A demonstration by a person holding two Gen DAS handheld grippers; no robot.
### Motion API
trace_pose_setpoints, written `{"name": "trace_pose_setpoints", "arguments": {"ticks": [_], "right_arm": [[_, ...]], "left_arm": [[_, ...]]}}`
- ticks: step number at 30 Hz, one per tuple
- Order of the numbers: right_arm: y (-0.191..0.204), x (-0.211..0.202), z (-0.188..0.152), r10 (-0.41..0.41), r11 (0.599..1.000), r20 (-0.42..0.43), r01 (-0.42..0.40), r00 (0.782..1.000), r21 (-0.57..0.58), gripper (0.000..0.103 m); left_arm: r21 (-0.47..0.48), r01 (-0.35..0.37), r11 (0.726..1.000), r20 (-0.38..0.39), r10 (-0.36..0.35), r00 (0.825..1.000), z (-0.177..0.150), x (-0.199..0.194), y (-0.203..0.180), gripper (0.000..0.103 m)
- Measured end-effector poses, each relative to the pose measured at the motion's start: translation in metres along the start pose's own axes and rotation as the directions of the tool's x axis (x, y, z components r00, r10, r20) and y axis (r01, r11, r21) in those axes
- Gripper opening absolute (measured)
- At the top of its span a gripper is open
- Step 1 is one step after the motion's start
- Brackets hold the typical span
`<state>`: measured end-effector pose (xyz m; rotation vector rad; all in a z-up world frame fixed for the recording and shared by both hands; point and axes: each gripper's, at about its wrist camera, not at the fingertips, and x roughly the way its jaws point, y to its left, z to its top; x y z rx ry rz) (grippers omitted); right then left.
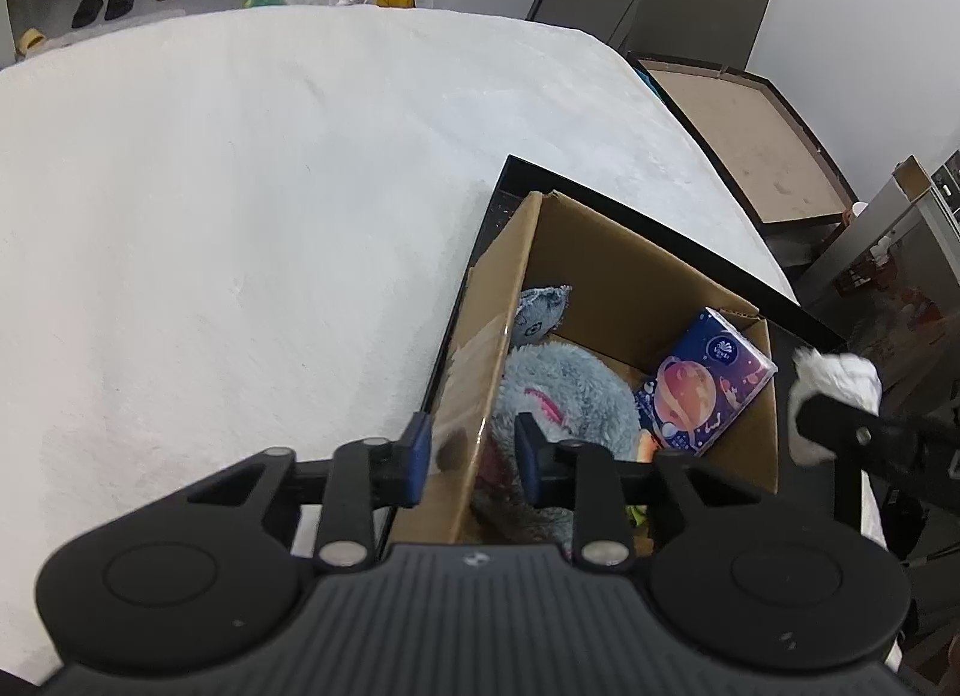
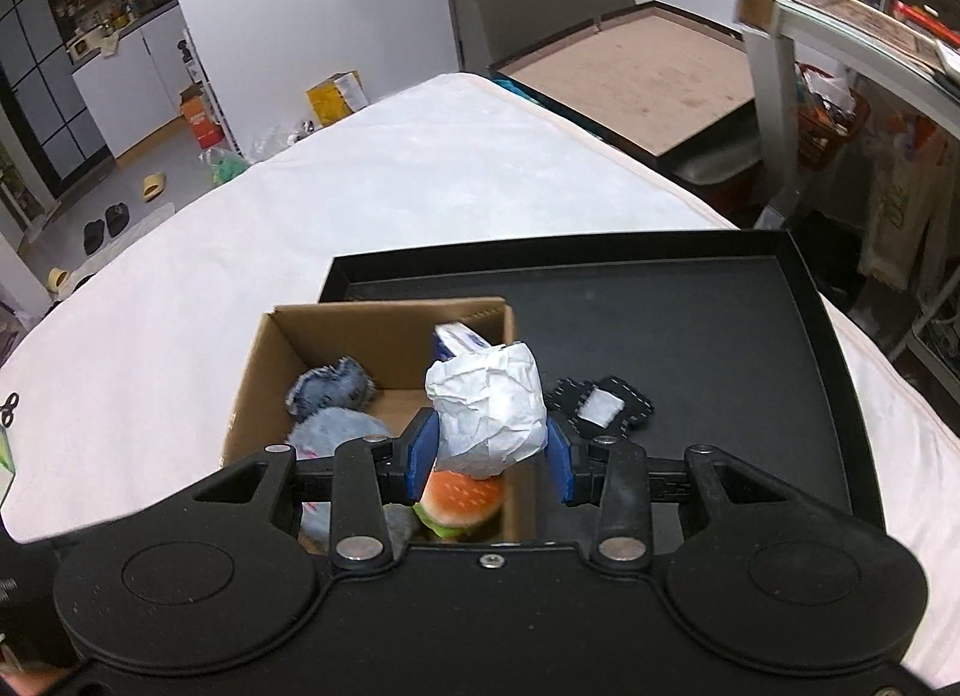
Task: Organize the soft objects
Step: 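Carry the white bundle into the box and release it, then reach the right gripper to the black patterned pad and grasp it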
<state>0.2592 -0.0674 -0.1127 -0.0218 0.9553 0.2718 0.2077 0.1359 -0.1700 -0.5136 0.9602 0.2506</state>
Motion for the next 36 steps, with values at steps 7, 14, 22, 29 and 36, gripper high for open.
{"name": "trace_pose_setpoints", "arguments": {"ticks": [7,14,22,29,36], "right_arm": [[0.020,0.010,0.012,0.017,0.999,0.002,-0.017,1.000,-0.029,0.039],[0.028,0.017,0.020,0.046,0.999,0.040,-0.045,0.998,-0.026,0.058],[0.006,0.017,0.011,0.009,1.000,0.026,-0.009,1.000,0.009,0.058],[-0.020,0.013,0.002,-0.025,0.999,0.012,0.025,1.000,0.039,0.058],[-0.042,0.012,-0.003,-0.020,0.998,0.008,0.020,1.000,0.063,0.063]], "left_arm": [[-0.024,0.012,1.000,-0.007,-0.013,1.000,0.003,0.003,0.007,0.017],[-0.023,0.023,0.999,-0.008,-0.024,1.000,0.003,0.002,0.009,0.017],[-0.025,0.024,0.999,-0.013,-0.025,1.000,0.004,0.001,0.010,0.018],[-0.003,0.000,1.000,0.003,0.000,1.000,0.003,-0.003,0.001,0.021],[0.029,-0.040,0.999,0.007,0.040,0.999,0.001,-0.002,-0.008,0.023]]}}
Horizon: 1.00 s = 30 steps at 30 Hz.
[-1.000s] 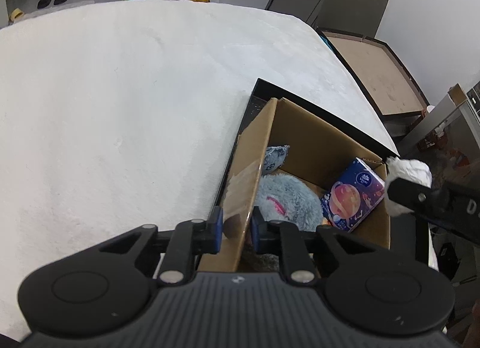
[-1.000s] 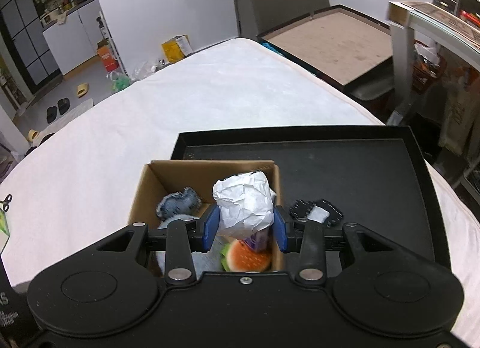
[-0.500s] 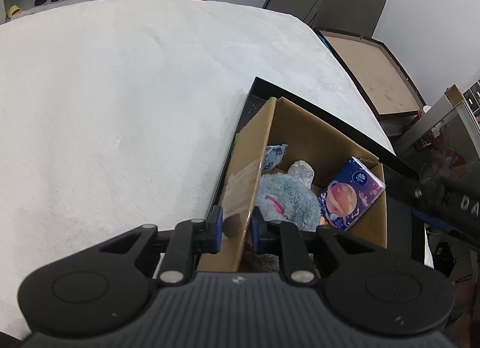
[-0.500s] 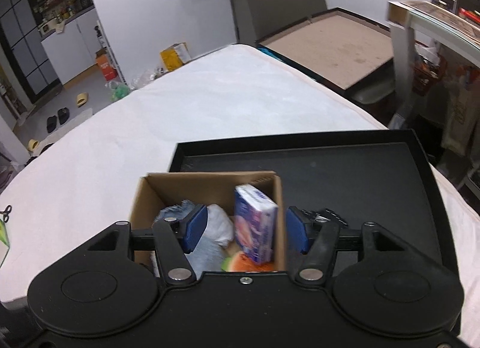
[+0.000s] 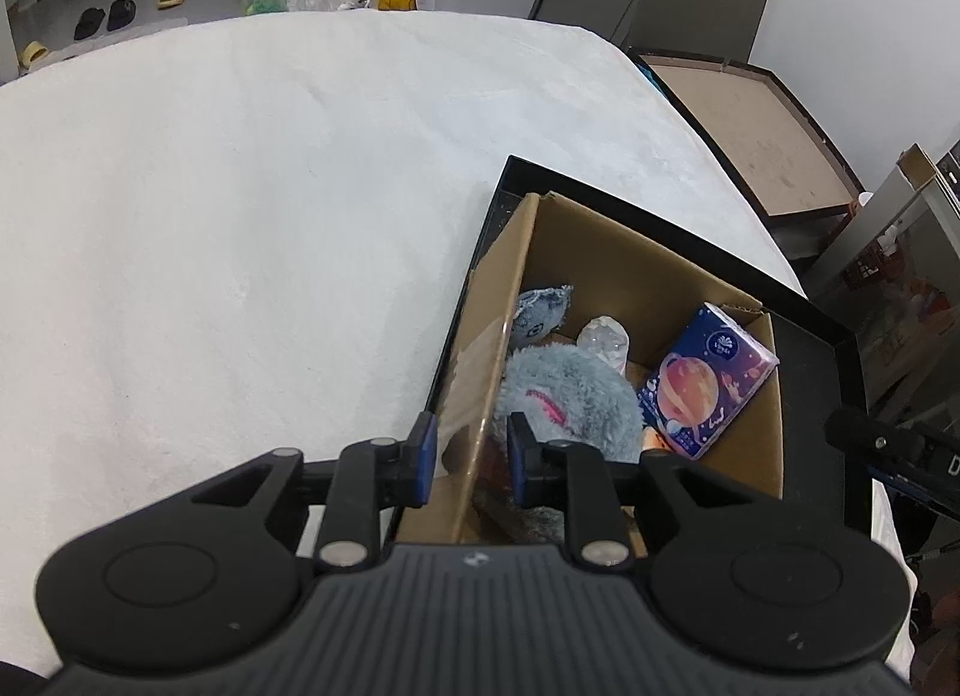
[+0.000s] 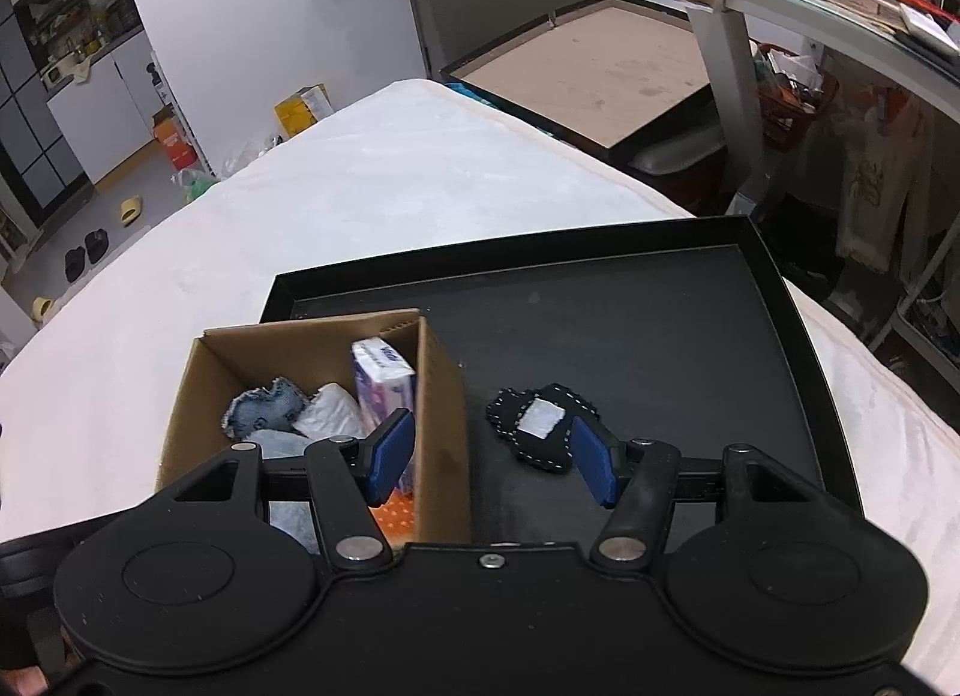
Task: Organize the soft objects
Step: 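Reach the right gripper to the black patterned pad and grasp it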
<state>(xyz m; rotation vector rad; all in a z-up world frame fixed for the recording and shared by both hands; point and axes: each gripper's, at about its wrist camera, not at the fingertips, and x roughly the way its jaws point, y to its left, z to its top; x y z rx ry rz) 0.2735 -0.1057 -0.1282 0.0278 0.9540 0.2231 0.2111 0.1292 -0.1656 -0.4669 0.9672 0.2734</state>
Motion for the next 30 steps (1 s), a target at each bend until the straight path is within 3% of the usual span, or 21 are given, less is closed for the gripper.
{"name": "trace_pose_setpoints", "arguments": {"ticks": [8,13,26,30], "right_arm": [[-0.023,0.004,0.001,0.009,1.000,0.010,-0.009,1.000,0.021,0.071],[-0.034,0.010,-0.001,0.034,0.999,0.022,-0.035,0.999,0.023,0.078],[-0.059,0.051,-0.006,0.090,0.995,-0.028,-0.089,0.996,0.035,0.077],[-0.064,0.067,-0.007,0.123,0.992,-0.061,-0.120,0.991,0.047,0.068]], "left_arm": [[0.010,-0.052,0.999,0.003,0.052,0.999,0.000,0.002,-0.005,0.037],[0.029,-0.069,0.997,0.019,0.068,0.997,0.001,0.001,-0.013,0.053],[0.061,-0.163,0.985,0.026,0.161,0.987,0.001,0.015,-0.034,0.055],[0.071,-0.196,0.978,0.034,0.194,0.980,0.001,0.019,-0.041,0.055]]}}
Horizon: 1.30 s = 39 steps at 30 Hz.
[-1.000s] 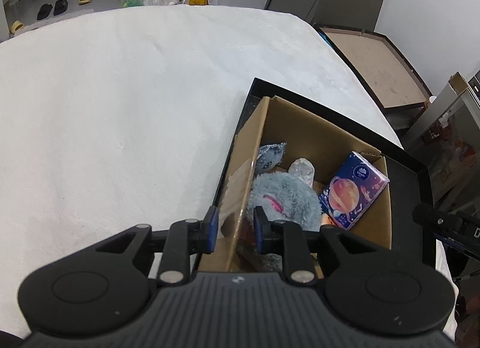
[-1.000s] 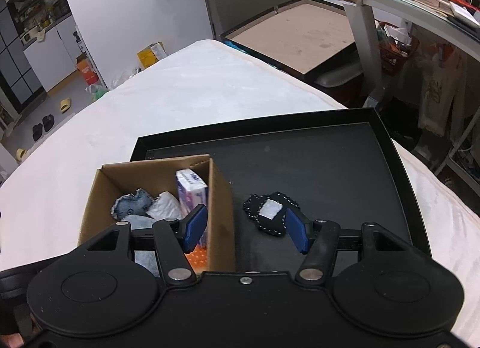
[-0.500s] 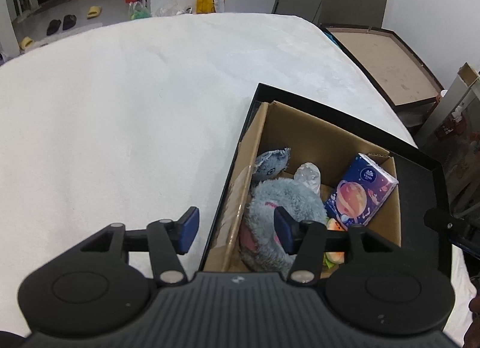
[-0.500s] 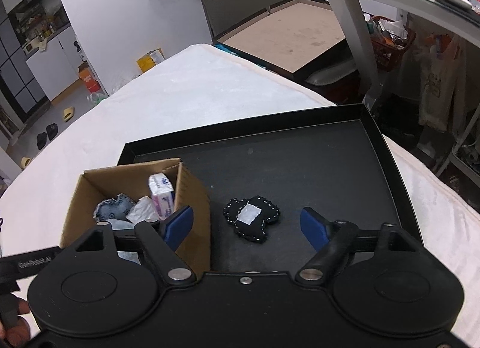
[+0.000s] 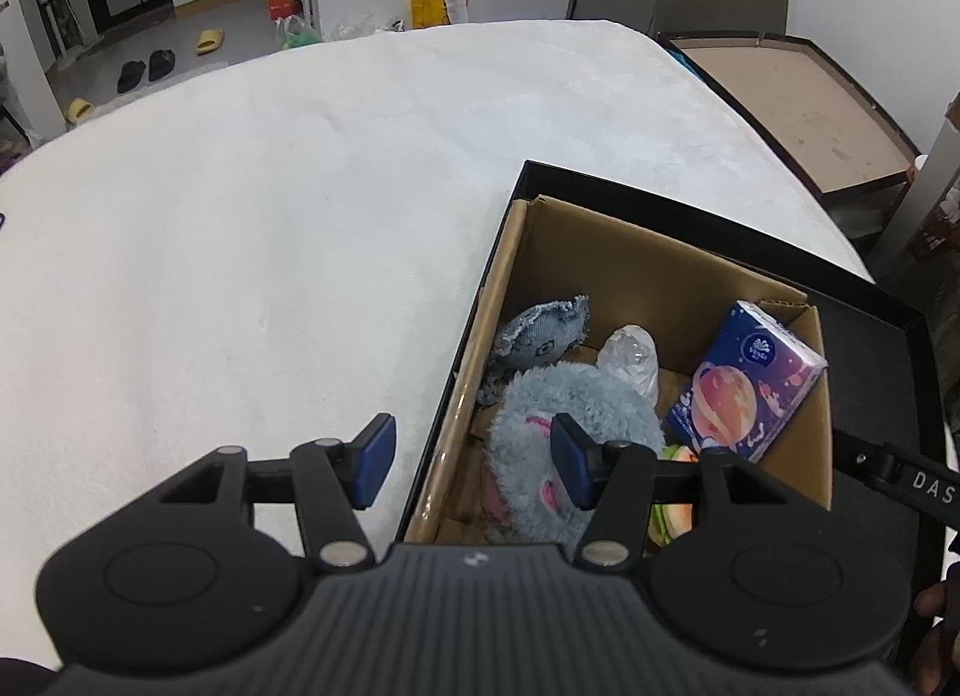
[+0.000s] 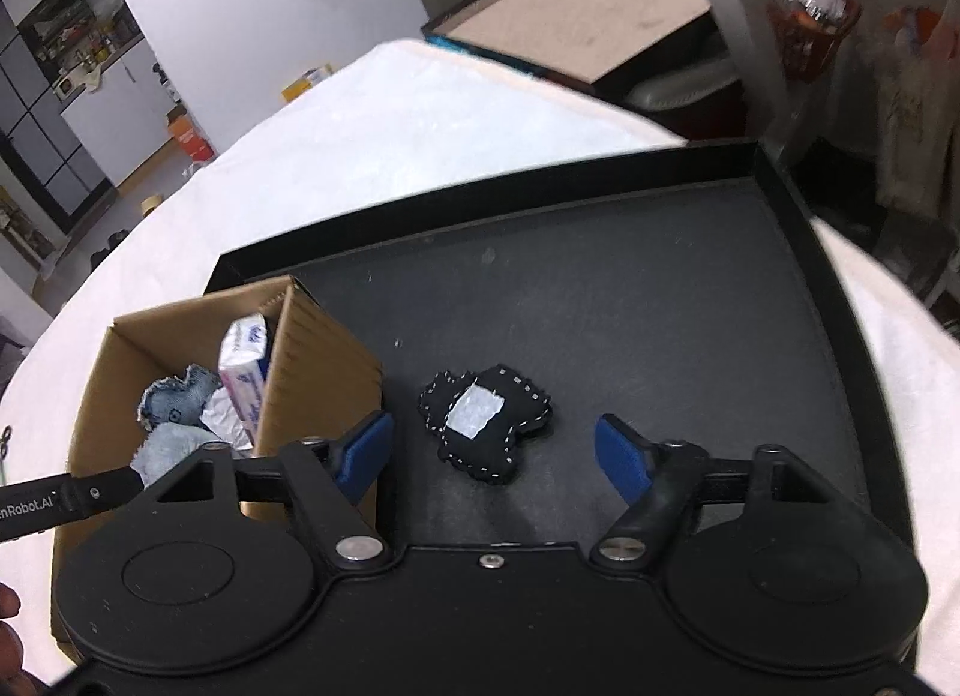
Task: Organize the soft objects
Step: 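Reach the right gripper to the black patterned pad and grasp it, then carry the black pad into the box and open the right gripper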
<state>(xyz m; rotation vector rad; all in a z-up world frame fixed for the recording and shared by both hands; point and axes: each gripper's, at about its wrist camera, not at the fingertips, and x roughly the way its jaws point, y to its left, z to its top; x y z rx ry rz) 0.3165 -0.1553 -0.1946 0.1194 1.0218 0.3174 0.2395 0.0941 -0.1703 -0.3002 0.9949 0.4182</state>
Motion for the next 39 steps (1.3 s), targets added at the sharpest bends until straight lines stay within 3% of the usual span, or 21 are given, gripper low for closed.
{"name": "trace_pose_setpoints", "arguments": {"ticks": [17,22,24,30,39], "right_arm": [[-0.009,0.037,-0.004,0.068,0.998,-0.053,-0.067,0.996,0.019,0.054],[-0.002,0.036,-0.006,0.019,0.998,-0.043,-0.021,0.999,-0.058,0.038],[-0.005,0.034,-0.005,0.033,0.999,-0.068,-0.036,0.997,-0.038,0.030],[-0.013,0.020,-0.003,0.020,1.000,-0.111,-0.021,0.994,-0.006,0.027],[-0.024,-0.018,0.005,-0.023,0.999,-0.079,0.024,0.997,0.023,0.027]], "left_arm": [[0.021,-0.073,0.997,0.018,0.073,0.997,0.002,0.004,-0.018,0.055],[0.024,-0.078,0.997,0.020,0.078,0.997,0.001,0.005,-0.020,0.055],[0.022,-0.078,0.997,0.019,0.078,0.997,0.001,0.005,-0.019,0.055],[0.012,-0.066,0.998,0.016,0.066,0.998,0.001,0.005,-0.015,0.055],[0.004,-0.048,0.999,0.006,0.048,0.999,0.003,0.005,-0.010,0.055]]}}
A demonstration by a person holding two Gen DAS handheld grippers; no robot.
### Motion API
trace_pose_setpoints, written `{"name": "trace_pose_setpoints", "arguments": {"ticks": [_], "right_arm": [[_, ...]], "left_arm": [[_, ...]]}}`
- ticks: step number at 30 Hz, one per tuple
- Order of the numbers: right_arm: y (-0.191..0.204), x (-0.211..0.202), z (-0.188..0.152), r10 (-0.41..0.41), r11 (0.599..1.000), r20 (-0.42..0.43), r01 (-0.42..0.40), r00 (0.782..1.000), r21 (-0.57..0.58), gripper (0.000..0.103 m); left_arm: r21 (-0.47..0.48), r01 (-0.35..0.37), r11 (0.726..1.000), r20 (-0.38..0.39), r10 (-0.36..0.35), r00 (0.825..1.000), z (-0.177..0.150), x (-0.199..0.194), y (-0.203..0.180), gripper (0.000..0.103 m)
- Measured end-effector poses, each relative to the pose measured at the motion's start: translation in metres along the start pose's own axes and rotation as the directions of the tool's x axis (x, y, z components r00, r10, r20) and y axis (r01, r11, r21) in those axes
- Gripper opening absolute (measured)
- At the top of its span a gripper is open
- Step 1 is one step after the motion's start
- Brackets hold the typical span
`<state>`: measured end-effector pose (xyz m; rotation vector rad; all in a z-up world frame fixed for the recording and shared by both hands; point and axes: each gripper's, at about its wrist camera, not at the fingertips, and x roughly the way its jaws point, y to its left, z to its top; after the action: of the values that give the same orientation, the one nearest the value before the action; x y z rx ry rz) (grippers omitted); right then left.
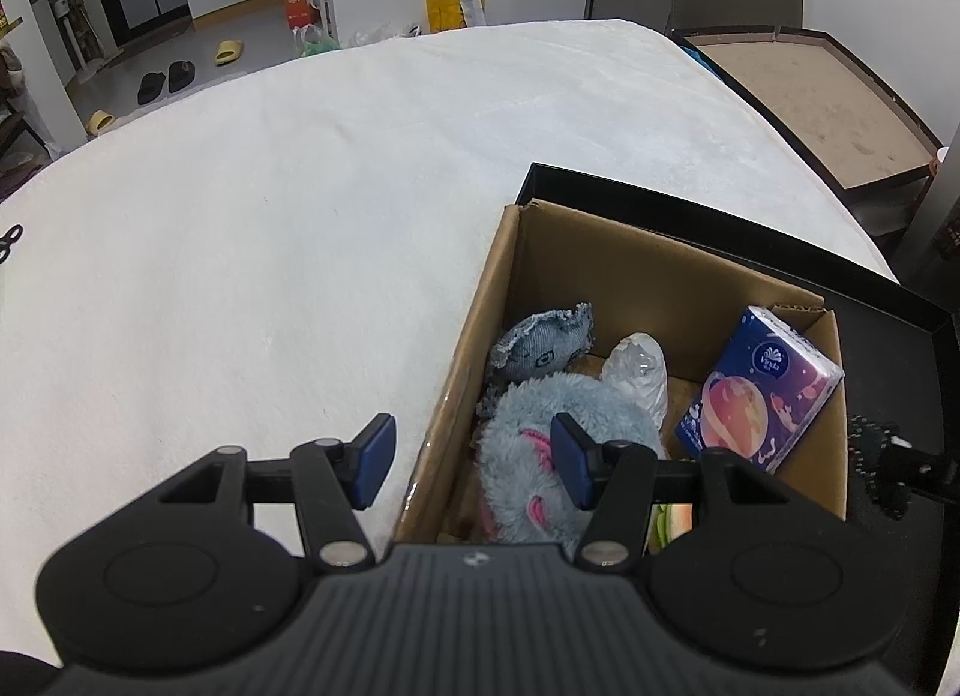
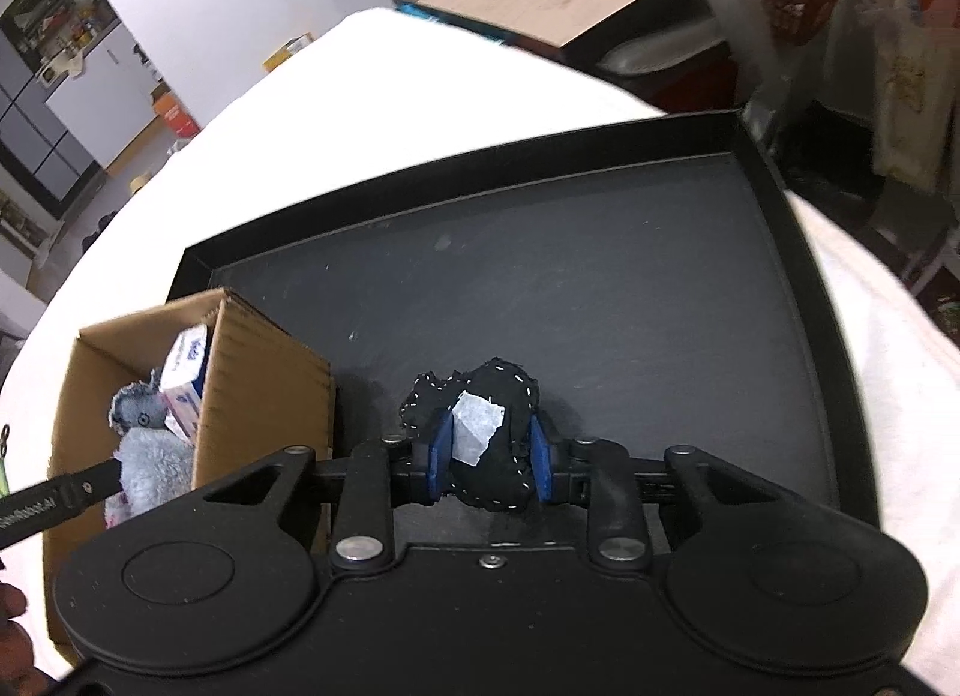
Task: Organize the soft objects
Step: 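Carry the black pad into the box and open the right gripper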
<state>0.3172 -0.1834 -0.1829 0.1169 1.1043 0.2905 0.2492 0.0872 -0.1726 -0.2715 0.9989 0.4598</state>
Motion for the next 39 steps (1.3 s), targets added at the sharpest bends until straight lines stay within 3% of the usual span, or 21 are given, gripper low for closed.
{"name": "trace_pose_setpoints", "arguments": {"ticks": [10,21,30,39], "right_arm": [[0.009,-0.033,0.008,-0.014,1.000,0.034,0.013,0.999,0.024,0.027],[0.043,-0.058,0.004,0.002,1.000,0.042,-0.001,0.999,-0.022,0.028],[0.079,-0.064,-0.007,0.008,0.997,0.020,-0.007,1.000,-0.076,0.029],[0.115,-0.069,-0.019,-0.008,0.992,0.009,0.009,1.000,-0.130,0.030]], "left_arm": [[-0.016,0.077,0.997,-0.087,-0.078,0.993,0.004,0.004,0.014,0.055],[-0.041,0.163,0.986,-0.094,-0.166,0.982,-0.008,-0.007,0.033,0.051],[-0.056,0.209,0.976,-0.065,-0.212,0.975,-0.012,-0.009,0.046,0.033],[-0.123,0.285,0.951,-0.051,-0.293,0.955,-0.009,-0.013,0.067,0.021]]}}
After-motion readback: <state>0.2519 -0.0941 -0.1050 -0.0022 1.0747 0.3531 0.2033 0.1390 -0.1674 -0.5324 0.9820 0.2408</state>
